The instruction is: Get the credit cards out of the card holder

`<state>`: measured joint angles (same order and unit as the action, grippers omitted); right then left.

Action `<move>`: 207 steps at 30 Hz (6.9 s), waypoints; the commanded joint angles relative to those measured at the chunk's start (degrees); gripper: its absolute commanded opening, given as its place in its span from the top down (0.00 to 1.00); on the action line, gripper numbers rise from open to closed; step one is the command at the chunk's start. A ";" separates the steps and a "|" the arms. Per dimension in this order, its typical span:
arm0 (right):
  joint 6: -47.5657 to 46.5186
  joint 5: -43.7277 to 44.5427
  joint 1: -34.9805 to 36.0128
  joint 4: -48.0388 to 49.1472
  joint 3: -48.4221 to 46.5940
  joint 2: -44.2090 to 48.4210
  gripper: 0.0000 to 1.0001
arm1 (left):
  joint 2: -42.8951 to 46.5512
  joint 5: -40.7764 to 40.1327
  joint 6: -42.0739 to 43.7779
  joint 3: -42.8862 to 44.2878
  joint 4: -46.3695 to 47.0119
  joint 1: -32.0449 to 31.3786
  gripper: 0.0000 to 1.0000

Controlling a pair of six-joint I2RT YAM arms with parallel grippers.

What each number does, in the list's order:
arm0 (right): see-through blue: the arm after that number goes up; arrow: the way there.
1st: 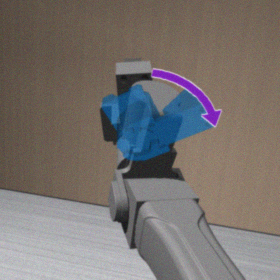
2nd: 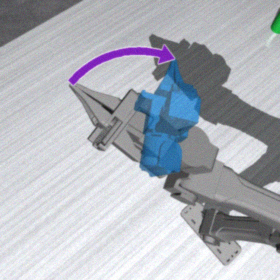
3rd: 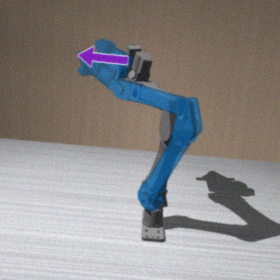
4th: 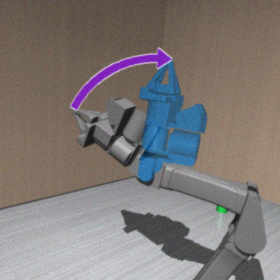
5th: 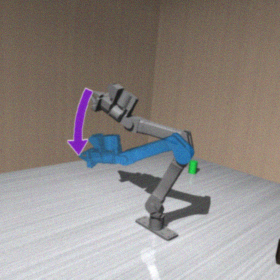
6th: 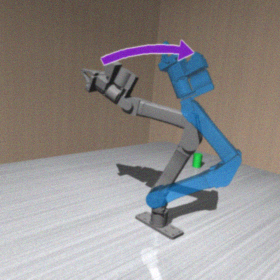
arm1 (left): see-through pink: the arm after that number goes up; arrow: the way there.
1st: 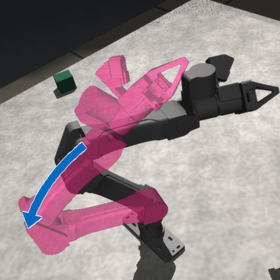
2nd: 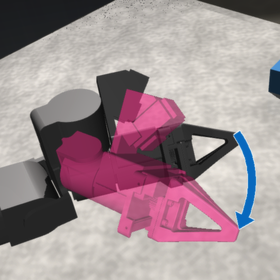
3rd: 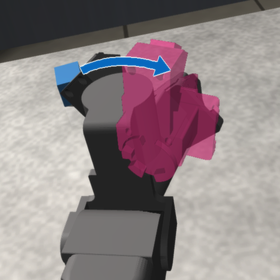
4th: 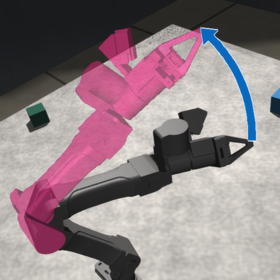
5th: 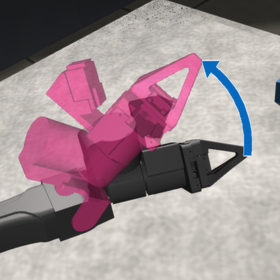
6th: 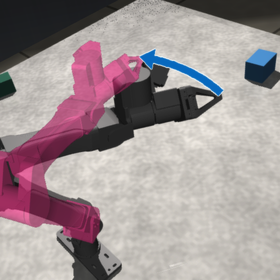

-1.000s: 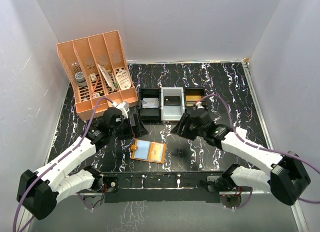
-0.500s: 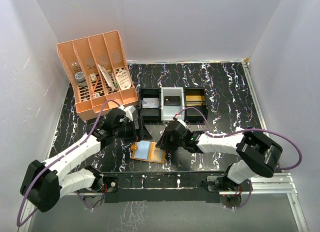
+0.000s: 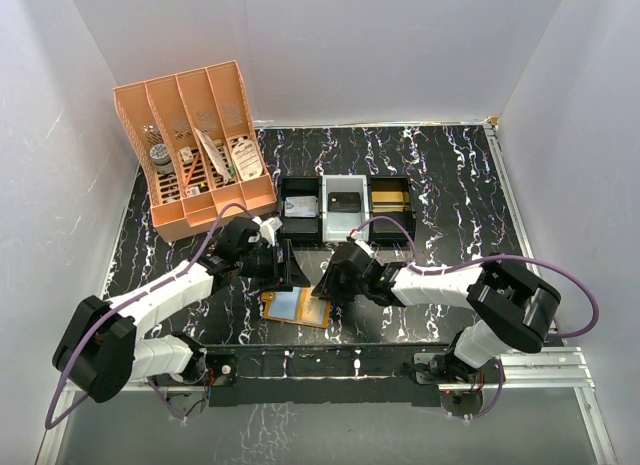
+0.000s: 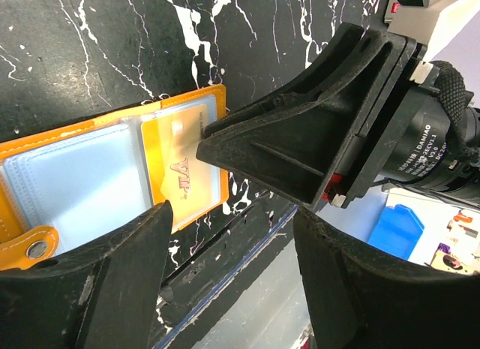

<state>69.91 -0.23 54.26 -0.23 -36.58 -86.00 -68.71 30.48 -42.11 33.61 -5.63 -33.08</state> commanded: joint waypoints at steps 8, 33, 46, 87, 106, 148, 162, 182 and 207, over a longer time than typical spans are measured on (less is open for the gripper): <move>1.37 0.96 0.09 -0.85 1.40 1.51 0.77 | -2.71 4.84 -1.48 -3.72 5.64 -0.23 0.38; 1.96 0.75 0.06 -2.17 2.38 0.36 0.79 | -9.43 -0.26 -0.96 -7.83 9.54 -0.90 0.45; 2.58 0.06 -0.21 -1.75 2.96 -0.26 0.80 | -13.45 6.49 -8.04 -11.39 21.41 -0.89 0.62; -1.90 -1.44 -2.49 -0.32 -0.37 2.61 0.76 | -3.07 -6.40 2.96 -1.61 -3.25 -0.80 1.00; -0.70 -8.11 -2.98 8.63 -0.22 -4.70 0.72 | -0.40 -9.74 4.32 1.25 -9.00 -0.75 1.00; -11.27 10.87 -8.56 26.13 15.75 33.66 0.14 | 12.26 11.65 -4.27 -1.34 5.93 12.30 1.00; -5.71 -9.31 -15.45 39.09 15.34 21.96 0.11 | 7.62 23.61 -13.27 -6.43 26.35 15.83 1.00; -8.36 -39.39 -16.07 34.79 -2.49 8.80 0.53 | 10.34 24.67 -31.44 -14.52 51.55 15.81 1.00; -3.12 -42.91 -16.75 39.74 -2.40 10.18 1.00 | 10.34 27.21 -25.68 -10.59 48.21 15.84 0.94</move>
<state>67.85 -42.63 37.36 37.50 -36.16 -76.27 -59.66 56.93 -76.79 18.50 52.75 -17.56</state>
